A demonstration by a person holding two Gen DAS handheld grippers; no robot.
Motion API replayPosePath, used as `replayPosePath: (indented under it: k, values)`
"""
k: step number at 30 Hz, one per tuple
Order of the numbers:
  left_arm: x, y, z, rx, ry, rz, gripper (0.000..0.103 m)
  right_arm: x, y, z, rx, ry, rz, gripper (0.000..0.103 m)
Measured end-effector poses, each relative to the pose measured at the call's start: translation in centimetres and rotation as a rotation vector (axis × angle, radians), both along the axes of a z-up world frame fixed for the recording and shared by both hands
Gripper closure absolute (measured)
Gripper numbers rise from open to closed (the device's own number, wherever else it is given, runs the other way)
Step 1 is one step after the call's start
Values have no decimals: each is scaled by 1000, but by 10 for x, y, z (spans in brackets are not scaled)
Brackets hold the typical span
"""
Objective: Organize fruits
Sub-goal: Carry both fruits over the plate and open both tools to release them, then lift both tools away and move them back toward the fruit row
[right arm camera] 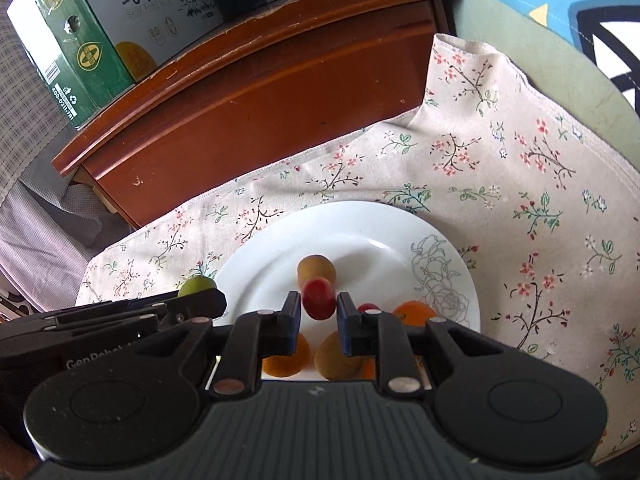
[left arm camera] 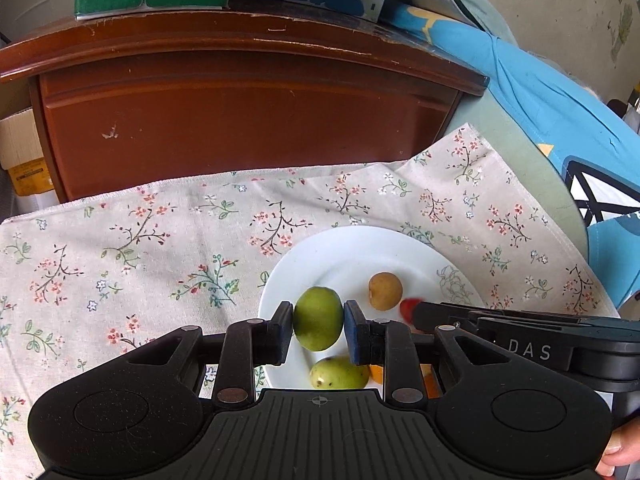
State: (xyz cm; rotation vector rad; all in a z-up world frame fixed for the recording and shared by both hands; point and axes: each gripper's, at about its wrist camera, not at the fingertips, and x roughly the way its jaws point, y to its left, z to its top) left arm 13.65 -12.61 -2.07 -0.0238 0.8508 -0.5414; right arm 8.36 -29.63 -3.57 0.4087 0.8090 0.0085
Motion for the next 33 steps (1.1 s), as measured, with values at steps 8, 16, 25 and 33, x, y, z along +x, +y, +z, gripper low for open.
replayPosePath:
  k: [8,16,25,33]
  values:
    - [-8,4,24,-26,-50,21,47,-1,-1,9,12,-21,-10,78]
    - [-18,32,65,-22,-103,95,24,-12,5,30,-25,-84,-1,63]
    - [-39,74,82,17,-120,178,22,-36,32,47,-81,-120,64,52]
    - [-63,108,82,9,-122,257,14,-62,56,45,-111,-118,107,41]
